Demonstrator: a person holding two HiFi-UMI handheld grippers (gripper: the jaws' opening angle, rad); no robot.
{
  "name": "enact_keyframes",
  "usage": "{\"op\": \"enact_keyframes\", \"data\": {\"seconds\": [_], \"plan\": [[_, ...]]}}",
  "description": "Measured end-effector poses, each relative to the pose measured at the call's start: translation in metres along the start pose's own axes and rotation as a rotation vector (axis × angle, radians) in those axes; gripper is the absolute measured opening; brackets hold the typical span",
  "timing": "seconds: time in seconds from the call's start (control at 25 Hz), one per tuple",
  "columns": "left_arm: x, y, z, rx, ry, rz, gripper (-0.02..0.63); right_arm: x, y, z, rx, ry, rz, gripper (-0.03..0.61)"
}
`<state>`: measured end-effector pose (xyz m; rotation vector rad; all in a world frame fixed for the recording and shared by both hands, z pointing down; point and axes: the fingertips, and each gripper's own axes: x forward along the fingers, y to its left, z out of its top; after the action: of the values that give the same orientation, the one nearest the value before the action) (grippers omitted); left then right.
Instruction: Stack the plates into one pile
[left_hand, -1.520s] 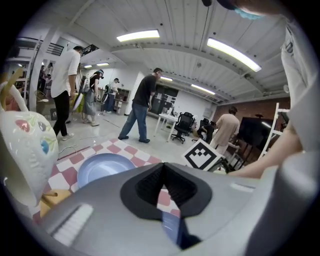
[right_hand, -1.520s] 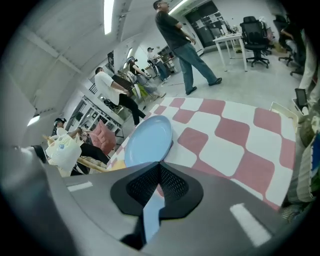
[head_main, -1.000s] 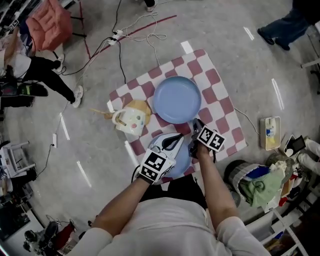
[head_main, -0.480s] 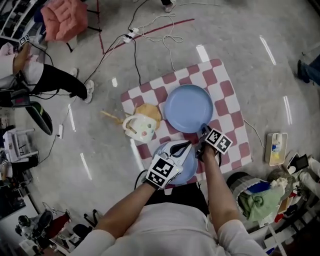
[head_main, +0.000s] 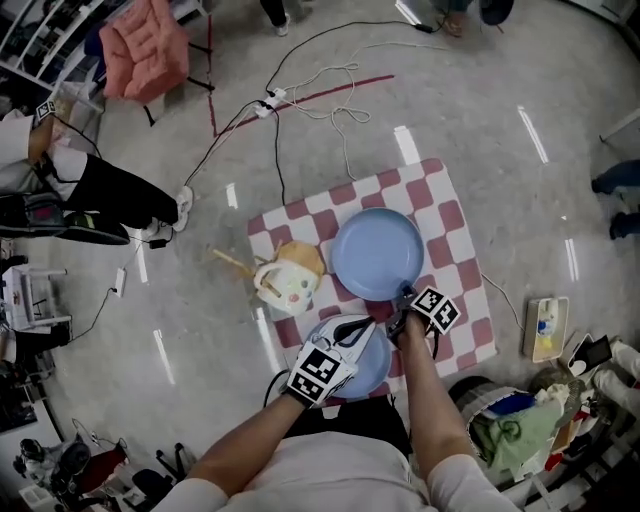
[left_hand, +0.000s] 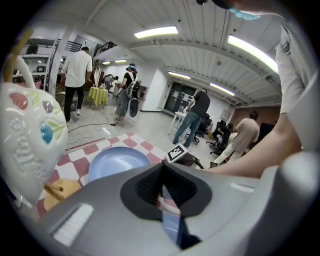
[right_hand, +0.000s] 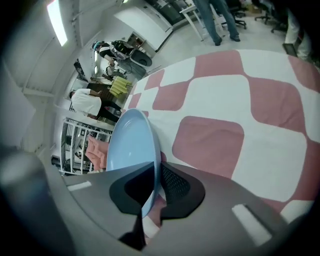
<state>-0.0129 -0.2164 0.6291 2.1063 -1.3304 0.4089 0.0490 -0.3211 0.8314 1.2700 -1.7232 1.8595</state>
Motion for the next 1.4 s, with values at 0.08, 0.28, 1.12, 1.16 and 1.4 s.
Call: {"op": "enact_keyframes", "data": {"seconds": [0.08,0.28,1.12,1.16,1.4], "plan": [[-0.003,-0.004,0.001,0.001,-0.009,-0.014,0.006,-0.005,-0.003,0.001,0.012,-0.007,0.004,0.032],[-0.013,-0.012,0.003,0.018,-0.025,-0.037,0.006,-0.026,-0.009,0.002,0.032,-0.037,0.0,0.034],[-0.102,-0.067,-0.009,0.183,-0.089,-0.258,0.006,-0.166,-0.014,-0.07,0.14,-0.261,0.026,0.032],[-0.108,-0.068,-0.011,0.192,-0.093,-0.266,0.006,-0.17,-0.012,-0.077,0.138,-0.268,0.03,0.034],[-0.142,-0.086,-0.035,0.225,-0.086,-0.323,0.006,-0.201,-0.026,-0.134,0.162,-0.289,0.017,0.034]]}}
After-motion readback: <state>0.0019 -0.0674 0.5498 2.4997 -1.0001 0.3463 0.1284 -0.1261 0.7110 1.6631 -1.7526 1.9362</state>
